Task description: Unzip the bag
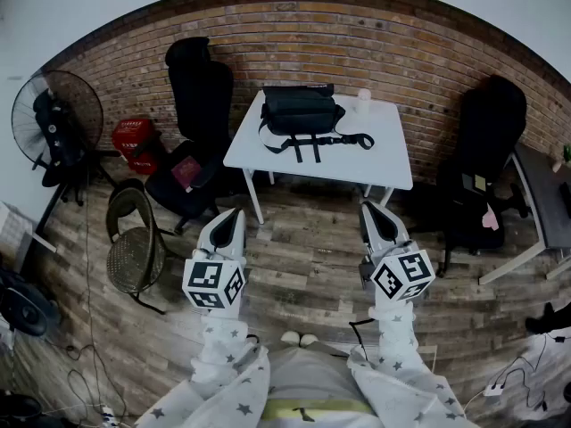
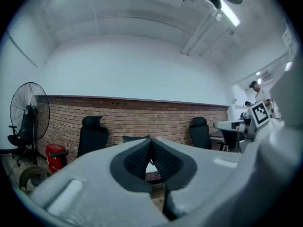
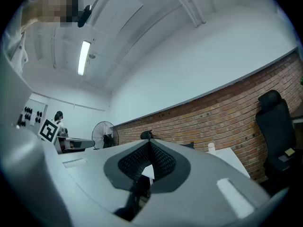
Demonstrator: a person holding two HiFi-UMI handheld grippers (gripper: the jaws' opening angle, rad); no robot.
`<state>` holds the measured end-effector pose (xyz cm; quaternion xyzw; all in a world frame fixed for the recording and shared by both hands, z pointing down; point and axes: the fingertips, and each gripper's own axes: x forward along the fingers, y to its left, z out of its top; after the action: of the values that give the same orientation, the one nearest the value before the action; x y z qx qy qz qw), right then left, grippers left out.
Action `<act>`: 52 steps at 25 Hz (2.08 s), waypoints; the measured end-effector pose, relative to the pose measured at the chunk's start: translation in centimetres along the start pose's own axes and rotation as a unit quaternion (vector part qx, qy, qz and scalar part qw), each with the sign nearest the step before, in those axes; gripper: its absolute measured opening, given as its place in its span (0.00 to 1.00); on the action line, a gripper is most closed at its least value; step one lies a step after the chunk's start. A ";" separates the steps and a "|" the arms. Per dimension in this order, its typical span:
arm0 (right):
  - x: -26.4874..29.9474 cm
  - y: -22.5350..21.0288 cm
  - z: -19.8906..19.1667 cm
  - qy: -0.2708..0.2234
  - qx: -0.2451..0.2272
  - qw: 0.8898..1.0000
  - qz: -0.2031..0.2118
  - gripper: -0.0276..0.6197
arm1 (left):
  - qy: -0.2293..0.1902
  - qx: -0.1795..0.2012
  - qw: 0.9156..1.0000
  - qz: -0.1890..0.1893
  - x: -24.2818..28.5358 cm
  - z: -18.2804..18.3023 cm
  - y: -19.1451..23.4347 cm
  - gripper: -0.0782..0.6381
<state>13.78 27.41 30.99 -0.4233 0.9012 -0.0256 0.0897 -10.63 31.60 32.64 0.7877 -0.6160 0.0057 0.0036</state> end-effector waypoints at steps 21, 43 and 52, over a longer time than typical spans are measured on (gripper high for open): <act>0.4 -2.7 -0.6 0.006 0.014 1.000 -0.008 0.05 | 0.003 -0.010 1.000 0.009 1.6 -0.5 -0.7 0.11; 8.2 -6.9 -3.8 0.022 0.041 0.999 0.005 0.05 | 0.023 -0.025 0.999 0.040 7.4 -3.2 3.3 0.11; 17.3 -9.4 -4.9 0.025 0.050 0.998 0.000 0.05 | 0.023 -0.033 0.999 0.024 15.4 -3.1 9.1 0.11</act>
<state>9.15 7.94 34.56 -0.4177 0.9007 -0.0809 0.0881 -15.80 14.53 35.94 0.7718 -0.6344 0.0041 0.0438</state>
